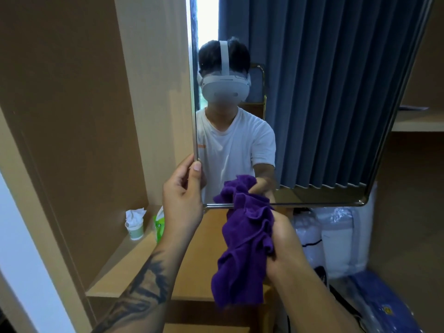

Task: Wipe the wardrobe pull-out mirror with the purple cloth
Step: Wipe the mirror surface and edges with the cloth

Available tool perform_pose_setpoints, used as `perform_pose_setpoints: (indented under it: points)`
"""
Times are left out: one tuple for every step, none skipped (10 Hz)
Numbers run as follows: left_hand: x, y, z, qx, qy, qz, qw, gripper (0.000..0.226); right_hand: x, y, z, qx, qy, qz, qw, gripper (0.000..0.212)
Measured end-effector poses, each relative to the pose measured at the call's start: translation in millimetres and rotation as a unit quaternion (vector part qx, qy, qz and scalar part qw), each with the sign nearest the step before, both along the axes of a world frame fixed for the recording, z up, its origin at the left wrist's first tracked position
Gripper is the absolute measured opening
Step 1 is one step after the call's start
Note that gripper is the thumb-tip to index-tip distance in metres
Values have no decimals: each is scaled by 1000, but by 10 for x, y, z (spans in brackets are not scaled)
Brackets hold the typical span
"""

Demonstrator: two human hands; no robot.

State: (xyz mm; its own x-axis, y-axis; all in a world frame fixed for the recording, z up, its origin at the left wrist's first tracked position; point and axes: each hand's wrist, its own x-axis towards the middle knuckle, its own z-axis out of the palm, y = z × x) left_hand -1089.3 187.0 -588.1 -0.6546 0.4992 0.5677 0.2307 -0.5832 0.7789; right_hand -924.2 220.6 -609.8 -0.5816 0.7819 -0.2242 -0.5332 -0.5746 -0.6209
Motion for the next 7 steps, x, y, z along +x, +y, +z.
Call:
perform_pose_setpoints:
  points:
    - [0,3,0,-1,4,2,1000,46,272,137,-9,18,2,-44,999,11]
    - [-1,14,-7,-4,27,32,999,39,533,241,31,40,14,-93,995,14]
    - [4,46,-31,-6,41,51,998,39,647,241,58,48,21,-120,991,17]
    - [-12,46,-38,-9,40,29,999,48,830,352,86,48,-18,-191,980,19]
    - [-30,55,-49,-9,30,11,999,51,999,389,81,84,-80,-252,961,29]
    - [-23,74,-56,-2,19,-7,1000,53,1095,615,-127,49,-28,-245,968,40]
    - [-18,88,-66,3,13,-28,1000,48,929,484,-113,88,-34,-220,971,37]
